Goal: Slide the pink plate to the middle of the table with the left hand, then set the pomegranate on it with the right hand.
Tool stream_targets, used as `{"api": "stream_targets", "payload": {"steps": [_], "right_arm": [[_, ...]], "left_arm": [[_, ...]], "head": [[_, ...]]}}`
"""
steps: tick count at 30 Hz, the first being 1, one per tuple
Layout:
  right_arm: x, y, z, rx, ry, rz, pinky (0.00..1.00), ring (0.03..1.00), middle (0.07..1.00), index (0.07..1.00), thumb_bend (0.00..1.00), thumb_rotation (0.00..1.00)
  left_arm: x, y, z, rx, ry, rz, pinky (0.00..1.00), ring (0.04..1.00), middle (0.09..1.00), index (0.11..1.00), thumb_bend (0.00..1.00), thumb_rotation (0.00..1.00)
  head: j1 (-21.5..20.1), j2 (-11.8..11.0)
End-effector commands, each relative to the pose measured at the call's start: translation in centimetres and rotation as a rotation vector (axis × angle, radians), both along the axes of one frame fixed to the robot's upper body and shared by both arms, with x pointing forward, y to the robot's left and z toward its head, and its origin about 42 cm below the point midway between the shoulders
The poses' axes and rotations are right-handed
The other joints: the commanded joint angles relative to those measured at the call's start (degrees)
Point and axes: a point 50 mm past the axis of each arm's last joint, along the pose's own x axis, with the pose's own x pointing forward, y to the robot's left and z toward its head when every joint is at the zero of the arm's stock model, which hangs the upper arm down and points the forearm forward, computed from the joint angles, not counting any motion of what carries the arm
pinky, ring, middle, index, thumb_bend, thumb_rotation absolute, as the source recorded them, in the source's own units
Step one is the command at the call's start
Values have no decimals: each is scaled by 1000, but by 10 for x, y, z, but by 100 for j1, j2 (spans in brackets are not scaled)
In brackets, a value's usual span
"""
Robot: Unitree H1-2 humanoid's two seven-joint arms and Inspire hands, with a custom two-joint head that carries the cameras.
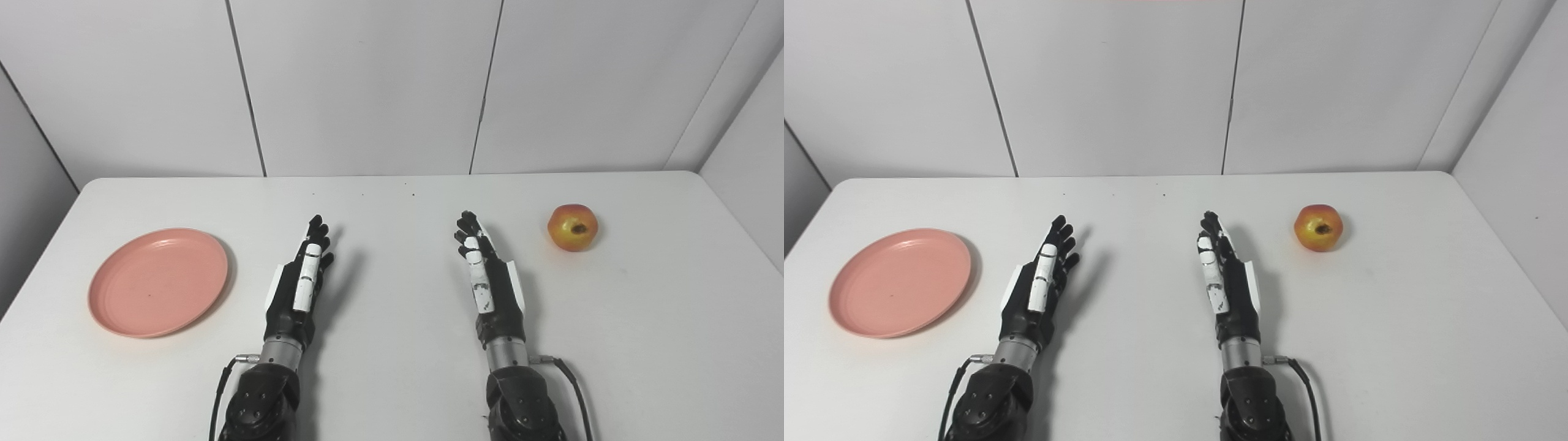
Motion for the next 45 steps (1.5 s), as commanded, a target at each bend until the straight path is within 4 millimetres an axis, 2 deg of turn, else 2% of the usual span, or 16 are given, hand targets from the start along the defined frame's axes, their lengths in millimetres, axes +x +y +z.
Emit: {"api": "stream_targets", "payload": {"steps": [1,39,45], "right_arm": [[-1,2,1,5,-20,3,936,907,916,909,601,1000],[0,2,2,0,-10,5,944,912,917,911,602,993],[0,2,2,2,-8,5,934,907,914,909,613,993]], "left_arm": [[4,-3,14,6,-58,-11,1000,1000,1000,1000,432,1000],[5,-3,13,1,-57,-16,1000,1000,1000,1000,428,1000],[5,-4,13,1,-54,-14,999,1000,1000,1000,421,1000]], "head": [[8,9],[11,2],[128,-30]]}}
